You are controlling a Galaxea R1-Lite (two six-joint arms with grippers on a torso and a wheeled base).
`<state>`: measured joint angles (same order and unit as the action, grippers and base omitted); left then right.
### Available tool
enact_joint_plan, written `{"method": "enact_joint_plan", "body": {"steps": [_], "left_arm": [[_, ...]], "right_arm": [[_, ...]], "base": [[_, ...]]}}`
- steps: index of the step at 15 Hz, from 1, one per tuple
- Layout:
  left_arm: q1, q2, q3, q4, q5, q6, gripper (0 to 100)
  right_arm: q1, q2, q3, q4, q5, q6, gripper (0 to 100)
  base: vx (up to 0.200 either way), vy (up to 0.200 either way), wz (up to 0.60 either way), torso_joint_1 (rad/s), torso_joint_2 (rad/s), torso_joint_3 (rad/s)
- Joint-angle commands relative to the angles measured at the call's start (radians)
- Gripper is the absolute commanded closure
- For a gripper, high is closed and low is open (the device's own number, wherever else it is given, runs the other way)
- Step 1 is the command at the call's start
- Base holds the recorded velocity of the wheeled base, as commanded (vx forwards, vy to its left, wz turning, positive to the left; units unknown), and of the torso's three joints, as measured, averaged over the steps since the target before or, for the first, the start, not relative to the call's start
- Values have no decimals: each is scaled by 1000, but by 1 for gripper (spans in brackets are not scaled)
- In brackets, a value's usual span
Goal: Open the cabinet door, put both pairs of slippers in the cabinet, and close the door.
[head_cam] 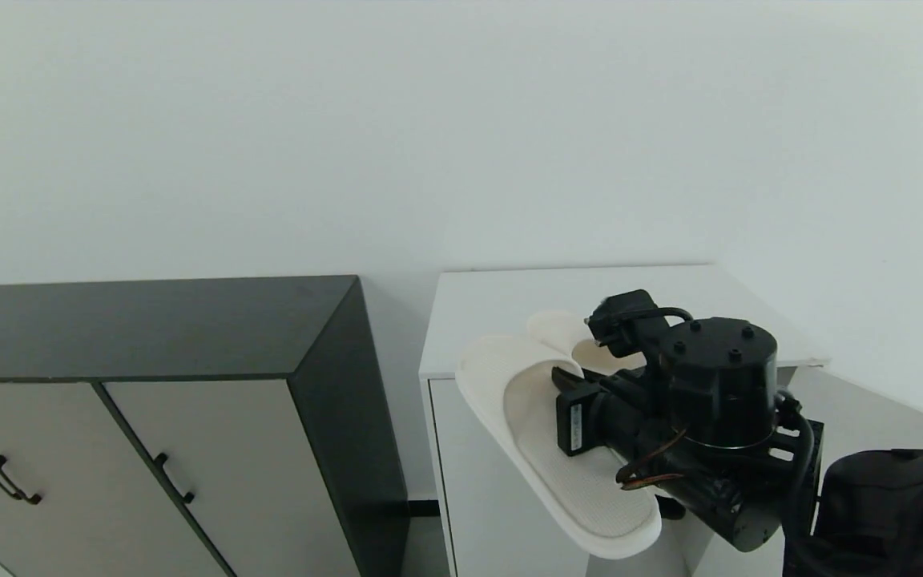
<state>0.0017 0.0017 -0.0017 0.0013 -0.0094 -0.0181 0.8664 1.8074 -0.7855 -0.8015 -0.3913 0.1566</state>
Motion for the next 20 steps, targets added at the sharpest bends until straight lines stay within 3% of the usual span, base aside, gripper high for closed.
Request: {"method": "enact_joint_plan", "body": {"steps": [1,3,10,20], "left_arm": [[0,0,0,0,0,0,100],[0,0,0,0,0,0,100],[0,0,0,0,0,0,100],[0,0,0,0,0,1,100]], "right_arm": [[-3,-14,6,1,-1,0,100],[-10,-14,15,1,0,0,100],[-10,-13,32,1,5,-3,100],[-12,-13,52,-18,14,-5,100]], "base": [[-200,0,0,-7,12,7],[-200,0,0,2,-2,5],[0,0,0,0,0,0],[0,-200,0,2,1,1]]}}
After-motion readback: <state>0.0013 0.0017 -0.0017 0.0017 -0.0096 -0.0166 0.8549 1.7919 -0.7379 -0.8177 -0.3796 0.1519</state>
